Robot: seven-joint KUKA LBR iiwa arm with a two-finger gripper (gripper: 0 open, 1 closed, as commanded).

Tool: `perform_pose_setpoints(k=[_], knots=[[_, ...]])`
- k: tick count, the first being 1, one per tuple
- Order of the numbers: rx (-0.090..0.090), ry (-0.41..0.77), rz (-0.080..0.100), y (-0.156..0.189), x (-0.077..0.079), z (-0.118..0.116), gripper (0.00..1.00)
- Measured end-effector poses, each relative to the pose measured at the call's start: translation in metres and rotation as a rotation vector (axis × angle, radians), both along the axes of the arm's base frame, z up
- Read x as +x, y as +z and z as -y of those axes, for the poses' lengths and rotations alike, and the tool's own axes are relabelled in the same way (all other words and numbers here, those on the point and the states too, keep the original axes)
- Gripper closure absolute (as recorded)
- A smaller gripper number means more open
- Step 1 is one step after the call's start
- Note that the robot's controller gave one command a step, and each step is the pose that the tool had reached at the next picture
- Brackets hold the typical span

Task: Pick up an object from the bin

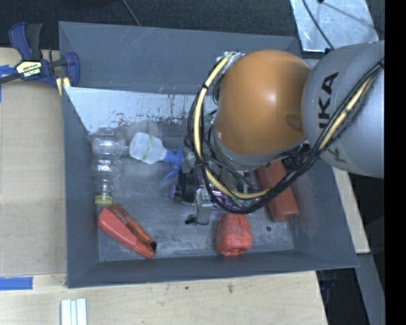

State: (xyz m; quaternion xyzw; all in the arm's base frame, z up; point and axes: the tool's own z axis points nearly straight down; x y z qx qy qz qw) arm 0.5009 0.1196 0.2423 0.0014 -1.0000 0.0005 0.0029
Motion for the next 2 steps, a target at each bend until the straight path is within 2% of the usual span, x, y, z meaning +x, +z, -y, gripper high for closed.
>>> perform_pose_setpoints(k=[1, 2], knots=[[0.002, -0.003, 0.009, 0.005, 0.002, 0.001, 0.00], [0.002, -0.009, 0.014, -0.081, 0.019, 0.061, 0.00]])
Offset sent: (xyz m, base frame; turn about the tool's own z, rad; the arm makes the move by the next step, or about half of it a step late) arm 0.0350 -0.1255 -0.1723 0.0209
